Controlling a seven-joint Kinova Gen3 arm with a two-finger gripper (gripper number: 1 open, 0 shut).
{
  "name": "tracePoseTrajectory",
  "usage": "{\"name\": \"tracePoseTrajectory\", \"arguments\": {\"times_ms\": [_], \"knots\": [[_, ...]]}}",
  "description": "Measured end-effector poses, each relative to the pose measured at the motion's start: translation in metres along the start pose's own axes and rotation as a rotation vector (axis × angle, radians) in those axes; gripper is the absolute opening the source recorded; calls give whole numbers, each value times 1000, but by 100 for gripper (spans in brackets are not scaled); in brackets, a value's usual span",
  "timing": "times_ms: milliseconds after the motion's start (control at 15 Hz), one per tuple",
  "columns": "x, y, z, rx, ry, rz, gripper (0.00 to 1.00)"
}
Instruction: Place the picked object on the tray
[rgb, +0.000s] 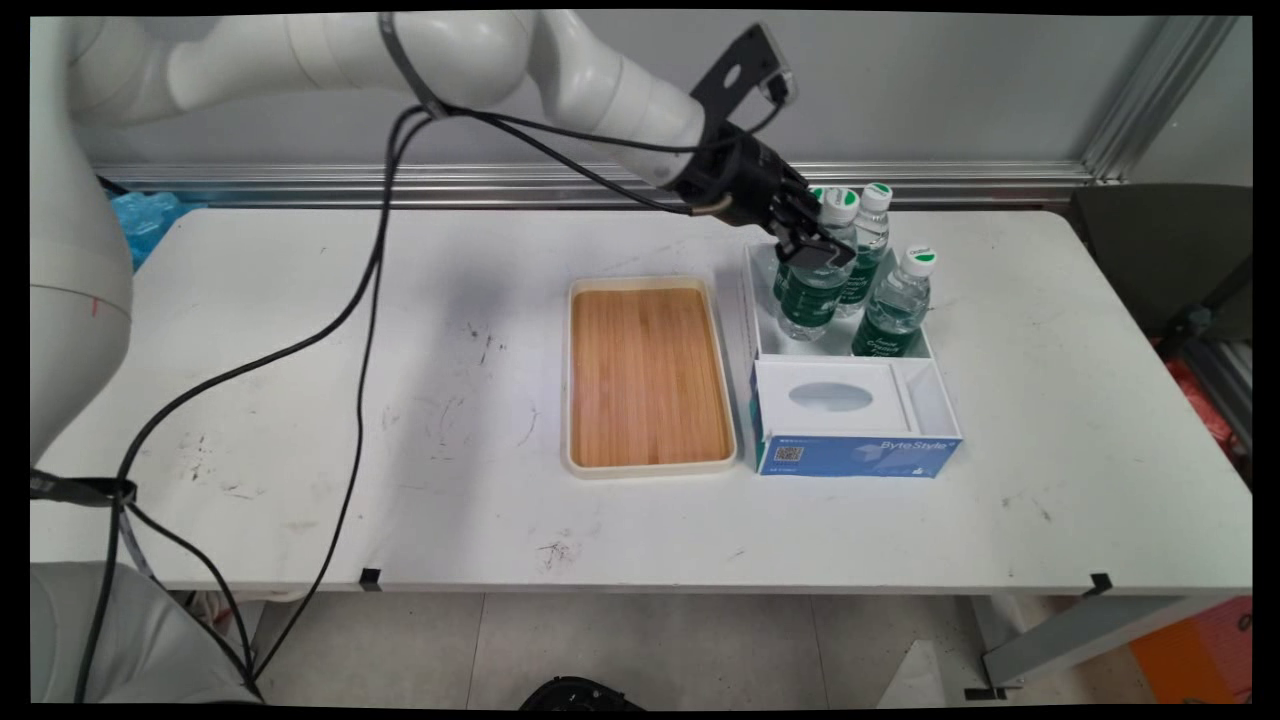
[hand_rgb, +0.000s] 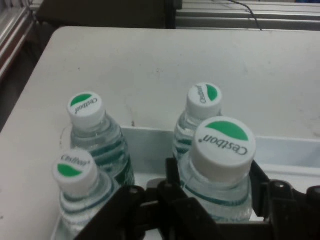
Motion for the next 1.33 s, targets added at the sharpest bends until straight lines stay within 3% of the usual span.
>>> {"name": "tracePoseTrajectory", "arguments": {"times_ms": [400,800,1333], "knots": [[-10,6,-44,-28,-3,16,0],[-43,14,-78,-50,-28,7,0],[-91,17,-79,-49,-18,2,0]]}}
